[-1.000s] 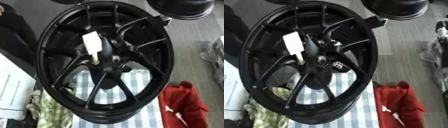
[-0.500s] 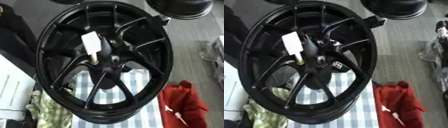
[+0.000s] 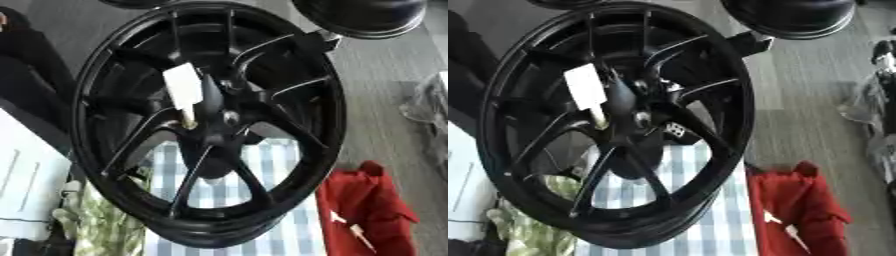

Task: Pull the pin out of the wheel hub.

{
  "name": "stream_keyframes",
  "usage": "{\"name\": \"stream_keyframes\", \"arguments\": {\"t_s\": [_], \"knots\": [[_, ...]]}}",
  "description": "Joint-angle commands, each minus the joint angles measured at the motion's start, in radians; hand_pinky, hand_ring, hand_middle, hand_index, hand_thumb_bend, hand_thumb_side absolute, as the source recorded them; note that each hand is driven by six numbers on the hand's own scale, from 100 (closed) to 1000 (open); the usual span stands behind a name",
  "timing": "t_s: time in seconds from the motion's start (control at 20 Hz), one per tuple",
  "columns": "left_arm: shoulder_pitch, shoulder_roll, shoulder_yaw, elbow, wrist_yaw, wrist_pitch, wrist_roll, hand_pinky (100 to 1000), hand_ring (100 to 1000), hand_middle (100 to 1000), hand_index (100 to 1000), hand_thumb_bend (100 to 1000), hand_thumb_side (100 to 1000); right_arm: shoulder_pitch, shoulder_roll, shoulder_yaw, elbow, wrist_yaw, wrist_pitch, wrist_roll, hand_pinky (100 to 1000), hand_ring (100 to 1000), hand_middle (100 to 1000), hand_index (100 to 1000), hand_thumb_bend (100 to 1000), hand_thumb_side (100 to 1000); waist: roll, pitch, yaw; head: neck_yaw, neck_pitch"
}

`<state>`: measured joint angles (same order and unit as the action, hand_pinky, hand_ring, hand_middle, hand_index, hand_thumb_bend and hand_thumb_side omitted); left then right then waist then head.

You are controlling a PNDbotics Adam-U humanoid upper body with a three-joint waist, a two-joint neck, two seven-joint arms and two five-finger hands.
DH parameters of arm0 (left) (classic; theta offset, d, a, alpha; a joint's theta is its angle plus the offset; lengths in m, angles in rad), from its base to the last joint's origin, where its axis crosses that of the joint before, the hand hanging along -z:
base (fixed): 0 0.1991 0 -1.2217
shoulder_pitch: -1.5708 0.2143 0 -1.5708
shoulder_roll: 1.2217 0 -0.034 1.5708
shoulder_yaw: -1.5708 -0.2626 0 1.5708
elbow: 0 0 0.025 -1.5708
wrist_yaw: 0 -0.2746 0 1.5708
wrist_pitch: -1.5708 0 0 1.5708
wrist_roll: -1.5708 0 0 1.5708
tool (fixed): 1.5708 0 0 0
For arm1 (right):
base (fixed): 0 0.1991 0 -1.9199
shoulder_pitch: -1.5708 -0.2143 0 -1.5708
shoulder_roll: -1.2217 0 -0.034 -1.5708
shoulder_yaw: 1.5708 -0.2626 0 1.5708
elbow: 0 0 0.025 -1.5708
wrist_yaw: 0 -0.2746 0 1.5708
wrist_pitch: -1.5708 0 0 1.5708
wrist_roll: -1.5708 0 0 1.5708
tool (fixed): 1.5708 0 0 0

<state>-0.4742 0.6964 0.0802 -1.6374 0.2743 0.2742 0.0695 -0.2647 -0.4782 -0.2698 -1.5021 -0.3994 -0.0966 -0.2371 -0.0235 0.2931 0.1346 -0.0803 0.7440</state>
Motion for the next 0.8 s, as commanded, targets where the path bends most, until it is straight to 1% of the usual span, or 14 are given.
{"name": "stream_keyframes", "arguments": {"t_s": [0.05, 0.15, 0.3, 0.45, 0.5, 0.6, 0.8], "knots": [[-0.033, -0.04, -0.013, -0.001, 0.086, -0.035, 0.076, 723, 760, 700, 767, 166, 788, -0.014, -0.015, -0.002, -0.023, -0.007, 0.0, 0.004, 957, 830, 829, 803, 286, 395, -0.001, -0.015, -0.004, 0.005, -0.014], [-0.048, -0.081, -0.018, 0.002, 0.114, -0.048, 0.099, 719, 755, 695, 765, 179, 790, -0.015, -0.012, -0.001, -0.023, -0.008, 0.0, 0.004, 956, 830, 829, 803, 285, 395, -0.003, -0.014, -0.005, 0.007, -0.015], [-0.062, -0.122, -0.024, 0.009, 0.15, -0.074, 0.126, 717, 754, 697, 766, 193, 790, -0.016, -0.009, 0.001, -0.025, -0.01, 0.0, 0.005, 956, 830, 829, 803, 284, 394, -0.006, -0.013, -0.007, 0.011, -0.016], [-0.071, -0.16, -0.022, 0.03, 0.167, -0.1, 0.151, 719, 769, 723, 780, 207, 793, -0.018, -0.006, 0.001, -0.029, -0.012, -0.002, 0.004, 956, 829, 829, 803, 283, 393, -0.01, -0.012, -0.008, 0.014, -0.02], [-0.074, -0.174, -0.019, 0.039, 0.17, -0.112, 0.161, 720, 774, 732, 785, 209, 795, -0.018, -0.005, 0.002, -0.029, -0.012, -0.002, 0.004, 956, 829, 829, 803, 282, 394, -0.012, -0.012, -0.009, 0.015, -0.021], [-0.078, -0.199, -0.014, 0.055, 0.173, -0.133, 0.176, 724, 788, 752, 794, 172, 782, -0.018, -0.002, 0.002, -0.03, -0.013, -0.002, 0.003, 956, 829, 829, 803, 282, 394, -0.016, -0.01, -0.009, 0.016, -0.025], [-0.084, -0.238, -0.008, 0.072, 0.143, -0.176, 0.186, 729, 800, 767, 805, 197, 781, -0.017, 0.001, 0.003, -0.03, -0.014, -0.002, 0.002, 956, 830, 830, 804, 282, 395, -0.023, -0.004, -0.009, 0.02, -0.029]]}}
